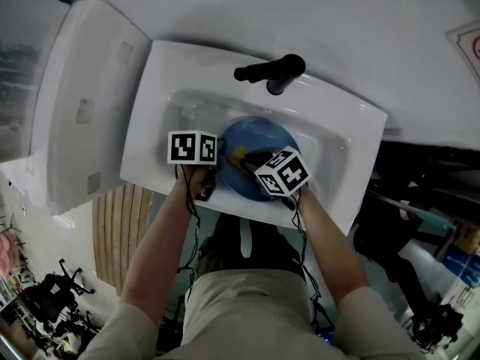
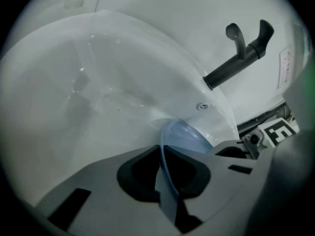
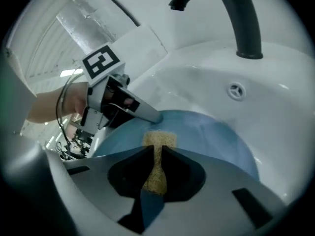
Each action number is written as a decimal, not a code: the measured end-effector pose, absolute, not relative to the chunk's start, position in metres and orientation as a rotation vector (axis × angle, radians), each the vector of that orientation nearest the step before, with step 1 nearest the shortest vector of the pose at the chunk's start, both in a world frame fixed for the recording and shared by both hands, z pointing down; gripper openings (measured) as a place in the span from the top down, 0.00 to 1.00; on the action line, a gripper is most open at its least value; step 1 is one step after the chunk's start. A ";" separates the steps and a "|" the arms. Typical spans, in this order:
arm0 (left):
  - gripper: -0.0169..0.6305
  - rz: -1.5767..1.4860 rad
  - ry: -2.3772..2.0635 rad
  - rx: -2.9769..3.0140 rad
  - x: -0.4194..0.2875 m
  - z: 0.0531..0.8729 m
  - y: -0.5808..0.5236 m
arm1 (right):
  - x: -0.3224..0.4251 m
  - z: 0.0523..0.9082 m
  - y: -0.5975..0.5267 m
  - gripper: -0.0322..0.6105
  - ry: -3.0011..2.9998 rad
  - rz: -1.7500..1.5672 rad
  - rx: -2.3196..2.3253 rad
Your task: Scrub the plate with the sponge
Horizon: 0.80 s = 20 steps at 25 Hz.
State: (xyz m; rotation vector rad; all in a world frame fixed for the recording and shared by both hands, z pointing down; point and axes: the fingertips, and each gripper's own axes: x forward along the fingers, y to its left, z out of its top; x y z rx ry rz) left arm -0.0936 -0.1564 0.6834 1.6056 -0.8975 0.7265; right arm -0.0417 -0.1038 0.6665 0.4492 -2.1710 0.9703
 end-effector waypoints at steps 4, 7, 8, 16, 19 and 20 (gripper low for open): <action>0.94 0.717 -0.906 1.601 -0.094 0.683 -0.157 | -0.004 0.691 -0.130 0.86 -2.047 0.798 0.630; 0.93 0.696 -0.931 1.596 -0.098 0.679 -0.158 | 0.027 0.701 -0.131 0.86 -1.906 0.676 0.633; 0.93 0.690 -0.942 1.596 -0.100 0.677 -0.158 | 0.036 0.704 -0.128 0.86 -1.857 0.633 0.617; 0.80 0.860 -1.019 1.716 -0.118 0.658 -0.151 | 0.063 0.660 -0.129 0.86 -1.911 0.689 0.820; 0.79 0.855 -1.044 1.746 -0.124 0.640 -0.147 | 0.068 0.619 -0.138 0.86 -1.992 0.682 0.924; 0.79 0.846 -1.053 1.759 -0.126 0.631 -0.146 | 0.069 0.604 -0.141 0.86 -2.019 0.667 0.956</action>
